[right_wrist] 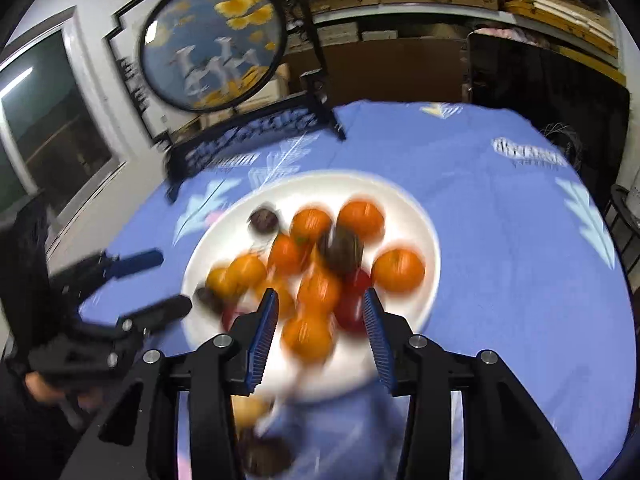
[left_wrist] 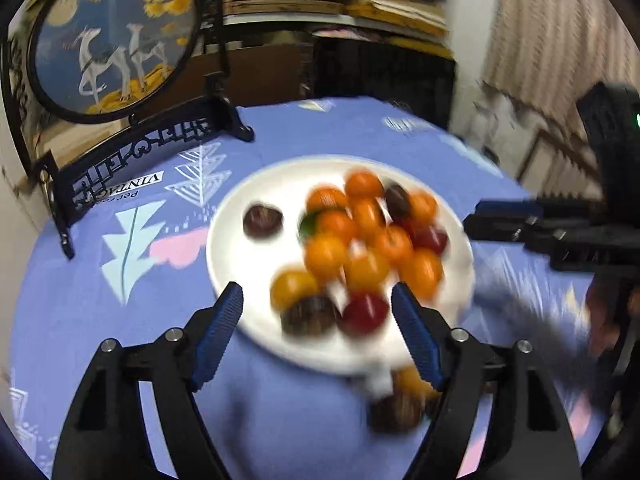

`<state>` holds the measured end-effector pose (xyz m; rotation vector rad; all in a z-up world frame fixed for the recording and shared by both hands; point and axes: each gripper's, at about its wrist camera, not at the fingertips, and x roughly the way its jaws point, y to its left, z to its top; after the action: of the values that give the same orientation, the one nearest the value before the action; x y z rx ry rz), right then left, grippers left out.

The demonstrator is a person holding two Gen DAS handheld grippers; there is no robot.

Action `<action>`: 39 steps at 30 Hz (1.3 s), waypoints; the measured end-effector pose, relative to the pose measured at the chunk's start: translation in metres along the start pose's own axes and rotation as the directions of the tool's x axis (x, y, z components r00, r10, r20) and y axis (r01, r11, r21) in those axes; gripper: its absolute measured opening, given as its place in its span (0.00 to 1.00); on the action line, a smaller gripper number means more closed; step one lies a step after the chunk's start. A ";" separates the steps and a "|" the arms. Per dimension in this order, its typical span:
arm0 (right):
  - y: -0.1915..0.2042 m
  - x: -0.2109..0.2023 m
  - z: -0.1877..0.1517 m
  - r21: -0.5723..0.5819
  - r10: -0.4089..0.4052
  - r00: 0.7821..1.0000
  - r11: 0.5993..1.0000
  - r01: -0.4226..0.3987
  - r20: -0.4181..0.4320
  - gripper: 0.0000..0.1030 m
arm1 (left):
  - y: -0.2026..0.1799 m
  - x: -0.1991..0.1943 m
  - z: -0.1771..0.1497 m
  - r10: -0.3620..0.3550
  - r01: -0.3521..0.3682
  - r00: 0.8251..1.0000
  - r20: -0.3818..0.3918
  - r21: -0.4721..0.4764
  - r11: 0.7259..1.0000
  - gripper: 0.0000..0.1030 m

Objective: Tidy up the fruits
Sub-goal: 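Carry a mandarin with left tool while right tool carries a small fruit to plate, then carry a dark fruit with the left tool while the right tool carries another to plate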

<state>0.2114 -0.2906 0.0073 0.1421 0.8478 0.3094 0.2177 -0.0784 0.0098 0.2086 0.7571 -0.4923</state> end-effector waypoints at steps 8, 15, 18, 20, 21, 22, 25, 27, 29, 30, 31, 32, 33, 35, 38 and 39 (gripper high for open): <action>0.023 -0.023 -0.083 -0.097 0.094 0.992 0.990 -0.102 -0.088 0.49 | -0.039 -0.010 -0.071 0.006 0.009 0.997 -0.081 0.183 0.983 0.72; 0.026 0.012 -0.087 -0.025 0.116 0.982 0.992 -0.121 -0.146 0.49 | -0.040 0.017 -0.062 -0.005 0.018 0.995 -0.098 0.135 0.991 0.73; 0.024 0.022 -0.089 0.019 0.169 0.973 0.986 -0.168 -0.155 0.40 | -0.042 0.031 -0.064 -0.043 0.064 0.987 -0.155 0.135 0.989 0.60; 0.024 0.020 -0.090 0.021 0.163 0.975 0.987 -0.161 -0.150 0.40 | -0.042 0.027 -0.064 -0.076 0.094 0.987 -0.142 0.128 0.987 0.40; 0.025 0.017 -0.091 0.006 0.144 0.980 0.989 -0.144 -0.140 0.40 | -0.043 0.027 -0.065 -0.073 0.091 0.988 -0.137 0.129 0.988 0.40; 0.025 0.014 -0.092 0.003 0.143 0.980 0.990 -0.144 -0.135 0.40 | -0.042 0.024 -0.065 -0.072 0.088 0.990 -0.123 0.126 0.988 0.40; 0.023 -0.002 -0.091 0.007 0.153 0.983 0.988 -0.153 -0.105 0.39 | -0.035 0.010 -0.063 -0.105 0.111 0.992 -0.067 0.093 0.989 0.40; 0.021 -0.014 -0.087 0.001 0.149 0.985 0.989 -0.150 -0.082 0.40 | -0.031 0.003 -0.063 -0.123 0.125 0.992 -0.041 0.072 0.989 0.40; 0.017 -0.028 -0.083 -0.001 0.137 0.989 0.991 -0.137 -0.051 0.40 | -0.030 -0.005 -0.062 -0.128 0.129 0.992 -0.014 0.057 0.990 0.40; 0.015 -0.031 -0.080 0.002 0.130 0.991 0.991 -0.130 -0.039 0.40 | -0.028 -0.008 -0.061 -0.131 0.131 0.991 0.000 0.050 0.990 0.40; 0.012 -0.035 -0.075 0.006 0.120 0.992 0.993 -0.120 -0.025 0.40 | -0.026 -0.012 -0.061 -0.134 0.133 0.991 0.020 0.039 0.990 0.40; 0.010 -0.038 -0.068 0.013 0.107 0.994 0.994 -0.106 -0.013 0.40 | -0.024 -0.015 -0.060 -0.134 0.133 0.991 0.031 0.032 0.991 0.40; 0.007 -0.037 -0.060 0.020 0.101 0.995 0.995 -0.100 -0.007 0.40 | -0.022 -0.018 -0.058 -0.134 0.133 0.990 0.040 0.021 0.991 0.40; 0.007 -0.036 -0.043 0.019 0.089 0.996 0.996 -0.089 0.006 0.40 | -0.014 -0.018 -0.051 -0.136 0.137 0.990 0.044 -0.005 0.991 0.40; 0.011 -0.023 -0.009 0.002 0.055 0.998 0.999 -0.055 0.025 0.40 | -0.002 -0.012 -0.028 -0.116 0.117 0.993 0.020 -0.045 0.992 0.40; 0.012 -0.019 0.000 0.002 0.049 0.998 0.999 -0.049 0.024 0.40 | 0.001 -0.009 -0.016 -0.102 0.102 0.995 0.014 -0.046 0.994 0.40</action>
<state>0.1971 -0.2852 0.0232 0.1690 0.8214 0.3522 0.2030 -0.0690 0.0047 0.1234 0.7697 -0.5713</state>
